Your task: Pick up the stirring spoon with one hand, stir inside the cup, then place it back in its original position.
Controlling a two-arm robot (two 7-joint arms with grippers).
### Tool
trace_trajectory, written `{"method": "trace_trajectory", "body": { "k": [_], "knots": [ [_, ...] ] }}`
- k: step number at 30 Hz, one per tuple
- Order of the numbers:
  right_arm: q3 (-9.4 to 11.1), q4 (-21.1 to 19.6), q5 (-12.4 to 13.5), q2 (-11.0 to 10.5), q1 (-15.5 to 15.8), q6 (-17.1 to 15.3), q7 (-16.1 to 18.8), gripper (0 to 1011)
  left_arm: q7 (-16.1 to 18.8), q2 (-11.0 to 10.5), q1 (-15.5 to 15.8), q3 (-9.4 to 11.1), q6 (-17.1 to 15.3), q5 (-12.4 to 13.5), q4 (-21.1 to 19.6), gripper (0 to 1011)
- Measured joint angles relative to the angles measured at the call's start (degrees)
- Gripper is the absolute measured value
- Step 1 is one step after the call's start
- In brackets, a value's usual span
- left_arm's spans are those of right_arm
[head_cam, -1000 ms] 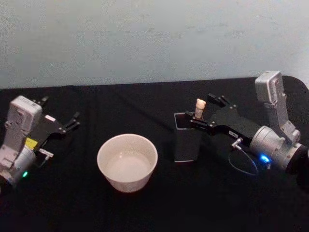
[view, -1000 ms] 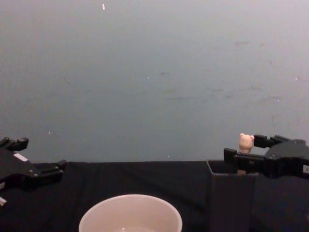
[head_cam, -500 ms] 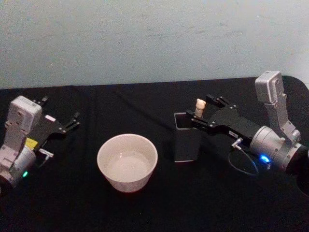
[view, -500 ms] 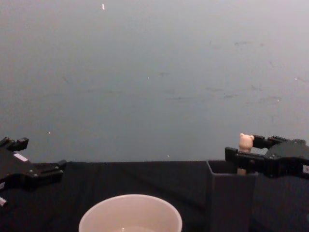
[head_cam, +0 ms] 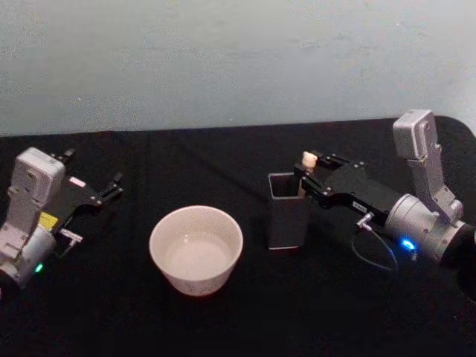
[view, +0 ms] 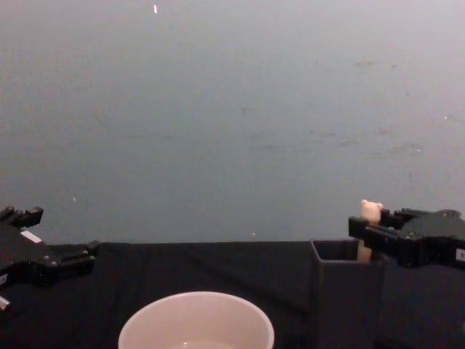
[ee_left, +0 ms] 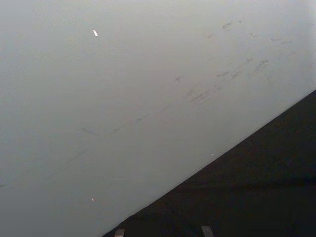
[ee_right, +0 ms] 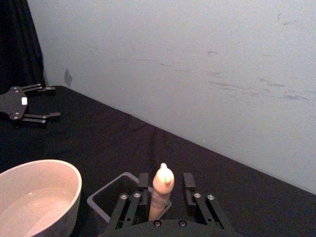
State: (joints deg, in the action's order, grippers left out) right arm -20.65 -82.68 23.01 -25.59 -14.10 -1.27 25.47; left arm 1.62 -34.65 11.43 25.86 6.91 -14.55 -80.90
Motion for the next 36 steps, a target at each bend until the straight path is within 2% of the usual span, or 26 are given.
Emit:
{"method": "trace_trajectory", "body": {
  "k": [1,4,6,8,28,36],
  "knots": [
    [0.0,0.0,0.0,0.0,0.0,0.0,0.0,430,0.0,0.0,0.0,0.0,0.0,0.0,0.0,1001],
    [0.0,0.0,0.0,0.0,0.0,0.0,0.0,283,0.0,0.0,0.0,0.0,0.0,0.0,0.0,1001],
    [0.0,0.0,0.0,0.0,0.0,0.0,0.0,270,0.0,0.0,0.0,0.0,0.0,0.0,0.0,1001],
    [0.0,0.0,0.0,0.0,0.0,0.0,0.0,216,0.0,0.0,0.0,0.0,0.0,0.0,0.0,1001],
    [0.0,-0.2,0.1,0.0,-0.1,-0.5,0.4,214,0.0,0.0,0.0,0.0,0.0,0.0,0.0,1001],
    [1.1,-3.3,3.5,-0.8,0.4,-3.8,1.5,213,0.0,0.0,0.0,0.0,0.0,0.0,0.0,1001]
  ]
}}
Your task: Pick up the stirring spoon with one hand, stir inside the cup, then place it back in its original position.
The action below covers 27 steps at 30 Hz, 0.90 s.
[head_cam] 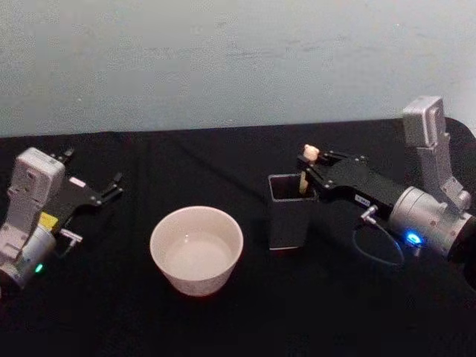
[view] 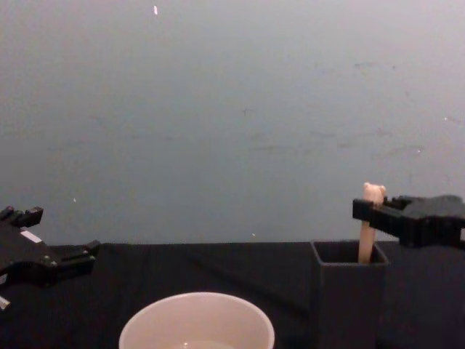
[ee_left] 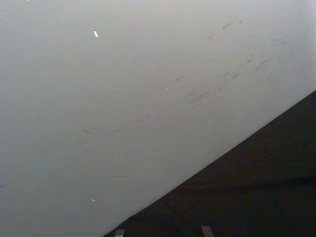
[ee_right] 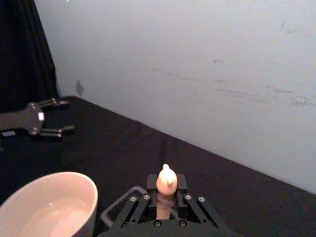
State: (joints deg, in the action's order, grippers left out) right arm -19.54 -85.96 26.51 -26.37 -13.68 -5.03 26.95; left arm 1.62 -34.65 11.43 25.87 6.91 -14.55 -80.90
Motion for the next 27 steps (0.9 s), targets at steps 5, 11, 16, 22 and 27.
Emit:
{"method": "trace_trajectory", "body": {
  "k": [5,11,16,22,27],
  "knots": [
    [0.6,-2.4,2.7,-0.9,0.5,-1.5,0.4,213,0.0,0.0,0.0,0.0,0.0,0.0,0.0,1001],
    [1.4,-4.8,5.2,-1.8,1.0,-2.1,0.5,213,0.0,0.0,0.0,0.0,0.0,0.0,0.0,1001],
    [2.1,-6.6,7.1,-2.5,1.0,-2.0,0.2,213,0.0,0.0,0.0,0.0,0.0,0.0,0.0,1001],
    [2.6,-7.9,8.9,-3.0,0.5,-1.5,-0.3,213,0.0,0.0,0.0,0.0,0.0,0.0,0.0,1001],
    [2.6,-8.7,10.1,-3.1,0.1,-1.4,-0.8,213,0.0,0.0,0.0,0.0,0.0,0.0,0.0,1001]
  ]
}}
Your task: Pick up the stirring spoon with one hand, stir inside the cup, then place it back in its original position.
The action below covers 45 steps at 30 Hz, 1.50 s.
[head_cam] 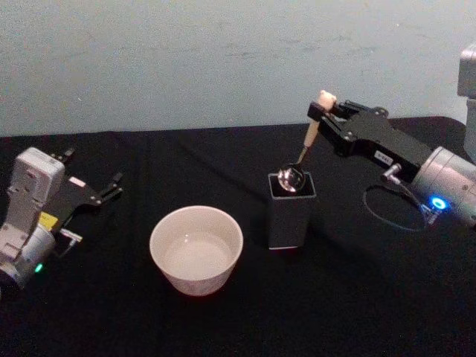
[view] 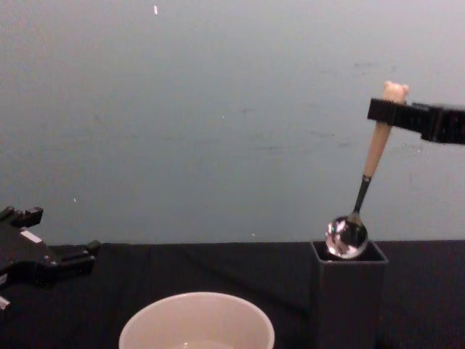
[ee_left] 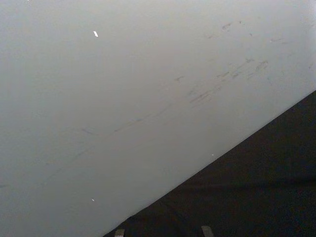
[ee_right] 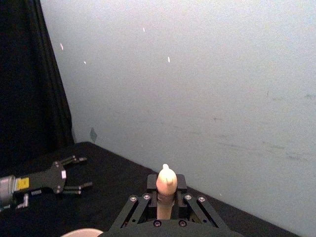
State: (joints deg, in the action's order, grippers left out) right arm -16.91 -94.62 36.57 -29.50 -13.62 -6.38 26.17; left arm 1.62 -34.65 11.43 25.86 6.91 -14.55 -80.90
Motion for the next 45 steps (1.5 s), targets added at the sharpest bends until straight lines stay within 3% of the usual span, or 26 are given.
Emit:
{"method": "trace_trajectory", "body": {
  "k": [12,30,45],
  "knots": [
    [-0.9,-1.5,2.7,0.3,-1.8,-0.2,-1.8,213,0.0,0.0,0.0,0.0,0.0,0.0,0.0,1001],
    [-6.2,-0.5,3.5,2.1,-4.4,-0.6,-1.6,213,0.0,0.0,0.0,0.0,0.0,0.0,0.0,1001],
    [-11.3,1.8,0.4,2.8,-4.6,1.7,1.0,213,0.0,0.0,0.0,0.0,0.0,0.0,0.0,1001]
  ]
}}
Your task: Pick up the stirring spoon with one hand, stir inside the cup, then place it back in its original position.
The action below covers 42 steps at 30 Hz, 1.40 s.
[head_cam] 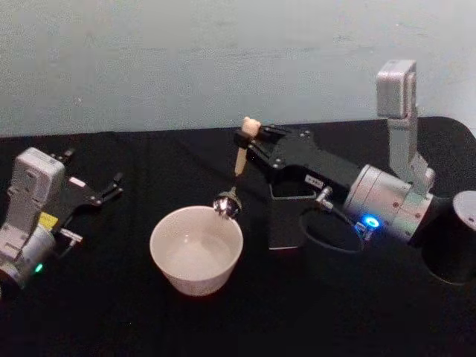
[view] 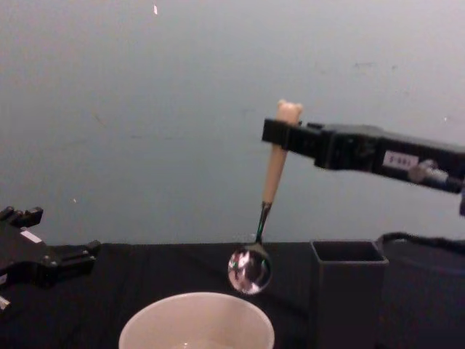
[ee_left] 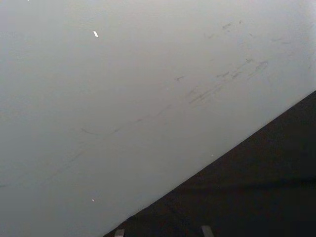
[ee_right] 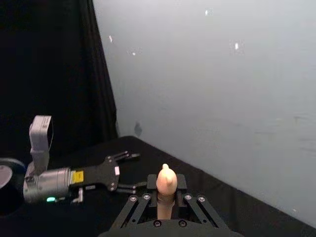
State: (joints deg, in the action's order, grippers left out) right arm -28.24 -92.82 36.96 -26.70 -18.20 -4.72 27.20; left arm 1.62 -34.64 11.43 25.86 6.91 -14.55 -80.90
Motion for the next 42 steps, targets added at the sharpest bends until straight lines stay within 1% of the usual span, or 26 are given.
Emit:
{"method": "trace_trajectory", "body": {
  "k": [4,6,7,9,19,30,42],
  "knots": [
    [-0.8,0.5,-1.0,0.2,0.0,0.4,0.4,213,0.0,0.0,0.0,0.0,0.0,0.0,0.0,1001],
    [-1.6,1.1,-2.1,0.4,-0.1,0.7,0.8,213,0.0,0.0,0.0,0.0,0.0,0.0,0.0,1001],
    [-1.6,1.1,-2.1,0.4,-0.1,0.7,0.8,213,0.0,0.0,0.0,0.0,0.0,0.0,0.0,1001],
    [-2.3,1.8,-3.2,0.6,-0.1,1.0,1.1,213,0.0,0.0,0.0,0.0,0.0,0.0,0.0,1001],
    [-3.9,3.6,-6.2,1.1,-0.2,1.8,2.6,213,0.0,0.0,0.0,0.0,0.0,0.0,0.0,1001],
    [-5.0,5.0,-8.6,2.0,0.1,2.3,3.4,213,0.0,0.0,0.0,0.0,0.0,0.0,0.0,1001],
    [-6.0,7.2,-10.3,4.4,-1.1,1.7,3.6,213,0.0,0.0,0.0,0.0,0.0,0.0,0.0,1001]
  ]
}}
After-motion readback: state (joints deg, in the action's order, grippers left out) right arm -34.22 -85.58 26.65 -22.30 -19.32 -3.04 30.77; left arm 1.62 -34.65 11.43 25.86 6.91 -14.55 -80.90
